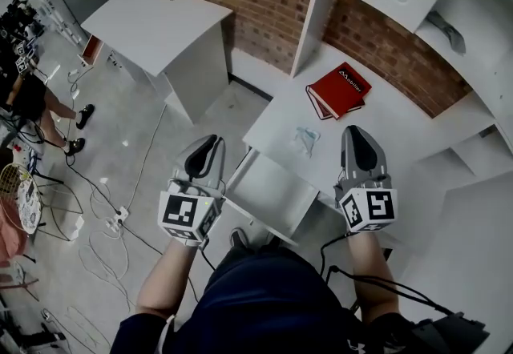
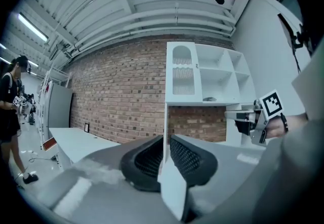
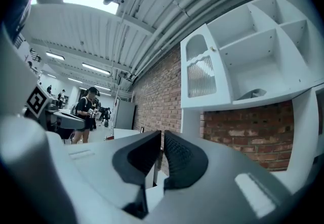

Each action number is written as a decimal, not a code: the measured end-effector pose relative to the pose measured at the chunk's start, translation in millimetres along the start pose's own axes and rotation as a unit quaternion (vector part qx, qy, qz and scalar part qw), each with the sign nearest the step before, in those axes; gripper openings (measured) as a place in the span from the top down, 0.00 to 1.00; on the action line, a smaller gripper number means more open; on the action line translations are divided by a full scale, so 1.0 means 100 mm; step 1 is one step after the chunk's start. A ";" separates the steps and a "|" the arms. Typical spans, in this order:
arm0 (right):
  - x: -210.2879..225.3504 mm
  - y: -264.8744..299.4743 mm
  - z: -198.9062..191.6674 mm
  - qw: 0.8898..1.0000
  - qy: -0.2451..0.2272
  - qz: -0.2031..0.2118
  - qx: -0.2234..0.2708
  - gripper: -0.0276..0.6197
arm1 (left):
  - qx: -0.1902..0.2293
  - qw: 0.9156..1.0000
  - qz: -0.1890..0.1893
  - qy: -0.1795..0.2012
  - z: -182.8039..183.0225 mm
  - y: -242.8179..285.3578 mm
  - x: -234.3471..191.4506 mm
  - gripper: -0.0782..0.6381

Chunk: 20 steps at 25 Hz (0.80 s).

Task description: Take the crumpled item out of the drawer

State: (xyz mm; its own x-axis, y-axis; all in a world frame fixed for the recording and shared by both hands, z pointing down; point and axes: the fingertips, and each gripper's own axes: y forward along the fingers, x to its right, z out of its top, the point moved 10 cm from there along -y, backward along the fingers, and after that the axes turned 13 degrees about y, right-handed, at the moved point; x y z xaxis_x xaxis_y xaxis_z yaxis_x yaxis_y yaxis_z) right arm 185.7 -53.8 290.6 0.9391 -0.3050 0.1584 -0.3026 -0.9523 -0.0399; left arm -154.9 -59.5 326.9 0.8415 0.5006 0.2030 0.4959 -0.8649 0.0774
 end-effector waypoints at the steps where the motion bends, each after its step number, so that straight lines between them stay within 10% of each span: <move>1: -0.02 -0.02 0.03 1.000 -0.002 0.001 0.007 0.93 | 0.009 1.000 -0.001 0.004 0.05 0.00 0.01 0.83; 20: -0.20 -0.15 0.17 0.999 -0.026 0.021 0.043 0.95 | 0.061 0.998 -0.004 0.010 0.55 0.12 0.16 0.83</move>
State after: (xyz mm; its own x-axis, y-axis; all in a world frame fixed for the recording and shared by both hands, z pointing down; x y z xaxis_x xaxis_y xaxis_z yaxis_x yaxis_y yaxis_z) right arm 174.7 -33.5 271.7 0.9337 -0.3424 0.1044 -0.3285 -0.9356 -0.1296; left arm -123.4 -59.5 277.6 0.8336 0.5053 0.2231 0.5258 -0.8496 -0.0405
